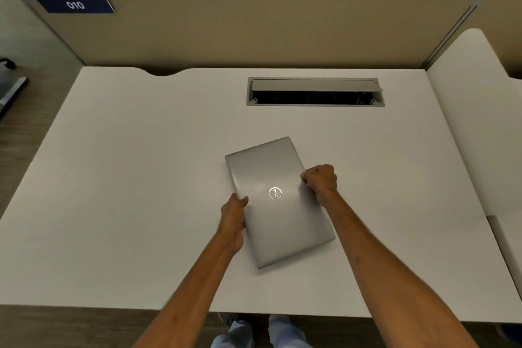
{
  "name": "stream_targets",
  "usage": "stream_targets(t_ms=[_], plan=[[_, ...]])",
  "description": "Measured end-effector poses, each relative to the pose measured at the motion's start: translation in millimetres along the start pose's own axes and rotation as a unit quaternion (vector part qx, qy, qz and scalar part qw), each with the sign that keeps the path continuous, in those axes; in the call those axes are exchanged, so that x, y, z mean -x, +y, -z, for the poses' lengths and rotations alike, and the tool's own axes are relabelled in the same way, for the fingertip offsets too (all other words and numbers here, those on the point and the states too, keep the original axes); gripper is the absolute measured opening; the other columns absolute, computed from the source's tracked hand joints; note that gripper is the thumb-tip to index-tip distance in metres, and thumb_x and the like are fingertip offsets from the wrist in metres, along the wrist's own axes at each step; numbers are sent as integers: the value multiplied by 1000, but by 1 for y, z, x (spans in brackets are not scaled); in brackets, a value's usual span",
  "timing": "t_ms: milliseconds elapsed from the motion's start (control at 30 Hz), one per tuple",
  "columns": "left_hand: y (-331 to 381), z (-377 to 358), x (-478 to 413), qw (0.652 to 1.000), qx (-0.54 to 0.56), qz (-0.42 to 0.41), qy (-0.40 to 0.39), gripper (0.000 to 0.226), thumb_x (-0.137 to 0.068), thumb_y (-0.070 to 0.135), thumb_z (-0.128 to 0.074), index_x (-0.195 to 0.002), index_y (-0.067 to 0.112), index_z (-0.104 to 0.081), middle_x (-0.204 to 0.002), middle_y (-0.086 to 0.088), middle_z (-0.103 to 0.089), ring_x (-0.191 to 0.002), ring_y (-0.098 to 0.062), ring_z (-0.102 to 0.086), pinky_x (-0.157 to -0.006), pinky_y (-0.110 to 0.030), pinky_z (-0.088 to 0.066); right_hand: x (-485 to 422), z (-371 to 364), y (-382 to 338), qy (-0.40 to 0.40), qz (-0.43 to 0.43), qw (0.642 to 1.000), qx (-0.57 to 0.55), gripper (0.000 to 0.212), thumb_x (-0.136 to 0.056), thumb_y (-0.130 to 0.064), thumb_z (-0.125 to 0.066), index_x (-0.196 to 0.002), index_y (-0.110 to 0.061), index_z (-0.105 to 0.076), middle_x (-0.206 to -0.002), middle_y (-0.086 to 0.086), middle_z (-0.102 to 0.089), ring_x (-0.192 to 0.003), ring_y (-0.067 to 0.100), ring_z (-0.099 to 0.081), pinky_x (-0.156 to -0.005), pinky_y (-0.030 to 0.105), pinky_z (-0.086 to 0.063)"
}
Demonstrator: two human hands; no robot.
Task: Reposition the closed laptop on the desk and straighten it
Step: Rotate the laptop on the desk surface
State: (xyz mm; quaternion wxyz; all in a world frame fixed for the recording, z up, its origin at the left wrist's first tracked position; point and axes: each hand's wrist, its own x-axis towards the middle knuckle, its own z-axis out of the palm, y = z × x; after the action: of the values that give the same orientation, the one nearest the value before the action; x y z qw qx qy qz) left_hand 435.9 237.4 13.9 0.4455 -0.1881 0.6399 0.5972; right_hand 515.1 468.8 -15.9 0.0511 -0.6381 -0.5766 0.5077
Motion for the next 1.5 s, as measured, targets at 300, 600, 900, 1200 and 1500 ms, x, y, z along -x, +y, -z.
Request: stream_targets(t_ms=[300,600,900,1200,1500], plan=[[-38,-16,12,996,78,-16,45,10,-103,17,-56,-105,20,-65,-108,-3,-72,-92,-19,-62,-88,-37,-49,-10,-7,-24,-42,26,997,53,23,-73,-10,-72,-96,-6,-76,-94,9,-75,-77,28,-69,-49,20,-42],[-68,-26,11,988,94,-45,111,11,-98,30,-60,-102,24,-69,-140,-2,-61,-113,-21,-66,-109,-49,-51,-26,-27,-26,-97,41,989,101,33,-64,-20,-70,-94,-8,-75,-99,8,-77,-87,28,-76,-50,24,-49],[-73,-26,20,983,148,-41,104,22,-105,17,-57,-123,19,-71,-139,-9,-66,-104,-16,-69,-89,-37,-57,-33,-39,-20,-90,68,986,122,30,-65,-19,-62,-90,-6,-75,-94,9,-79,-81,32,-75,-50,24,-47],[-65,-6,23,984,-74,-95,135,61,-107,24,-56,-164,20,-36,-169,-1,-28,-148,-23,-39,-122,-41,-32,0,-30,2,-37,136,989,45,33,-78,-6,-69,-108,-17,-78,-107,4,-77,-102,29,-73,-93,41,-59],[51,15,-57,844,-438,-296,86,55,-101,19,-57,-155,14,-51,-159,-12,-50,-150,-37,-37,-121,-48,-33,104,-20,81,259,-17,948,-184,52,-84,1,-68,-132,-17,-62,-128,4,-54,-120,32,-58,-98,54,-53]])
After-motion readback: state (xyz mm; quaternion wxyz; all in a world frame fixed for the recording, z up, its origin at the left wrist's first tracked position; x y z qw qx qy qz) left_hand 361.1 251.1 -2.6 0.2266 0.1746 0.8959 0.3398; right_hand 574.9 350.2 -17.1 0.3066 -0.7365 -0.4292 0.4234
